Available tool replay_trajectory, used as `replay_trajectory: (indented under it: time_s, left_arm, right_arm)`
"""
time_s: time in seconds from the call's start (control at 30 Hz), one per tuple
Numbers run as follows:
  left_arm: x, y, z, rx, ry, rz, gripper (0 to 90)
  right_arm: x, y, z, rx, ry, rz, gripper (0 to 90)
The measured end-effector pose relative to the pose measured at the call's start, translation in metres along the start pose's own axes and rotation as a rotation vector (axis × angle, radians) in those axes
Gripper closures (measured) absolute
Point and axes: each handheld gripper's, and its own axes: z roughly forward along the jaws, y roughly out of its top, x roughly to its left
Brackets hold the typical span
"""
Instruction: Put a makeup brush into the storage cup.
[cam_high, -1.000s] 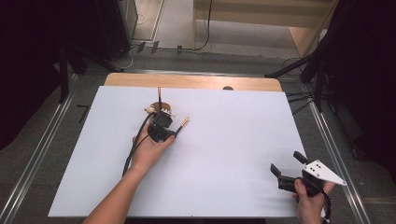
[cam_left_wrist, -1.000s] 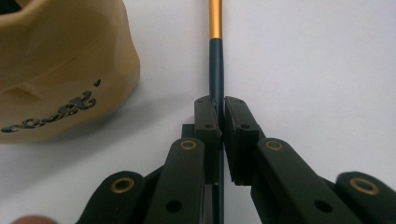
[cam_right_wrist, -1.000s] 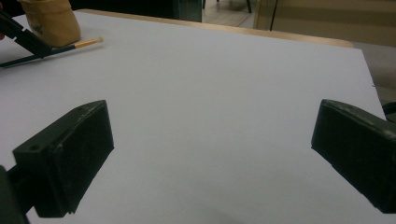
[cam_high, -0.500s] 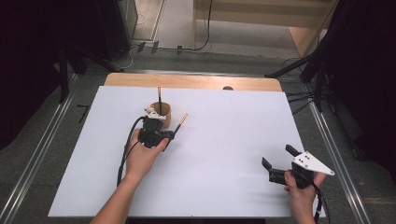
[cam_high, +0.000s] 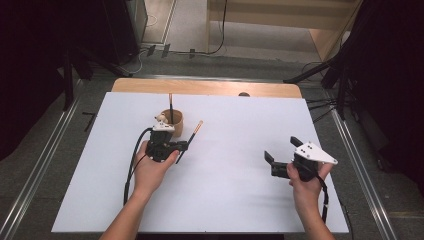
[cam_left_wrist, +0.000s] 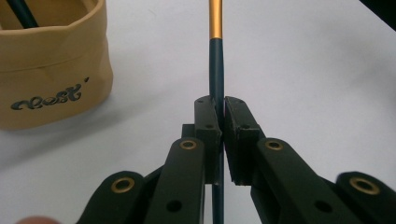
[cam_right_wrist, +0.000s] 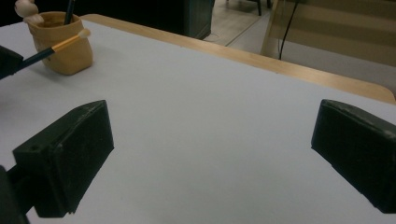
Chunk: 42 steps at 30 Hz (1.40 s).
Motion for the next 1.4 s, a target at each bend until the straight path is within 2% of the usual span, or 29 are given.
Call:
replay_trajectory:
  time_s: [0.2, 0.27, 0.43, 0.53, 0.63, 0.7, 0.83, 0.97, 1.07, 1.3, 1.4]
  left_arm:
    - [0.002, -0.001, -0.005, -0.048, -0.028, -0.012, 85.8]
    - [0.002, -0.001, -0.006, -0.061, -0.038, -0.014, 85.7]
    - [0.0, -0.003, -0.011, -0.112, -0.071, -0.029, 85.8]
    - [-0.004, -0.006, -0.014, -0.144, -0.075, -0.014, 85.8]
    - [-0.006, -0.01, -0.016, -0.168, -0.096, -0.003, 85.7]
    - [-0.006, -0.013, -0.017, -0.189, -0.126, -0.021, 85.7]
    - [-0.012, -0.016, -0.016, -0.213, -0.133, 0.0, 85.7]
    - [-0.016, -0.017, -0.016, -0.244, -0.169, -0.002, 85.7]
    - [-0.018, -0.017, -0.017, -0.262, -0.191, -0.011, 85.7]
    - [-0.026, -0.018, -0.016, -0.283, -0.236, -0.006, 85.7]
    - [-0.032, -0.018, -0.016, -0.29, -0.239, 0.015, 85.7]
  right_arm:
    - [0.013, 0.015, 0.016, -0.001, 0.006, -0.018, 0.0]
    - [0.017, 0.019, 0.02, -0.012, 0.024, -0.012, 0.0]
    - [0.027, 0.023, 0.024, -0.023, 0.066, 0.027, 0.0]
    - [0.032, 0.024, 0.023, -0.015, 0.093, 0.024, 0.0]
    - [0.036, 0.021, 0.019, -0.019, 0.125, 0.054, 0.0]
    - [0.04, 0.019, 0.019, -0.01, 0.14, 0.058, 0.0]
    - [0.047, 0.016, 0.021, -0.013, 0.187, 0.096, 0.4]
    - [0.053, 0.016, 0.023, -0.031, 0.243, 0.143, 7.9]
    - [0.059, 0.017, 0.024, -0.042, 0.233, 0.157, 14.7]
    - [0.071, 0.017, 0.03, -0.031, 0.278, 0.189, 20.9]
    - [0.074, 0.017, 0.032, -0.03, 0.283, 0.241, 22.7]
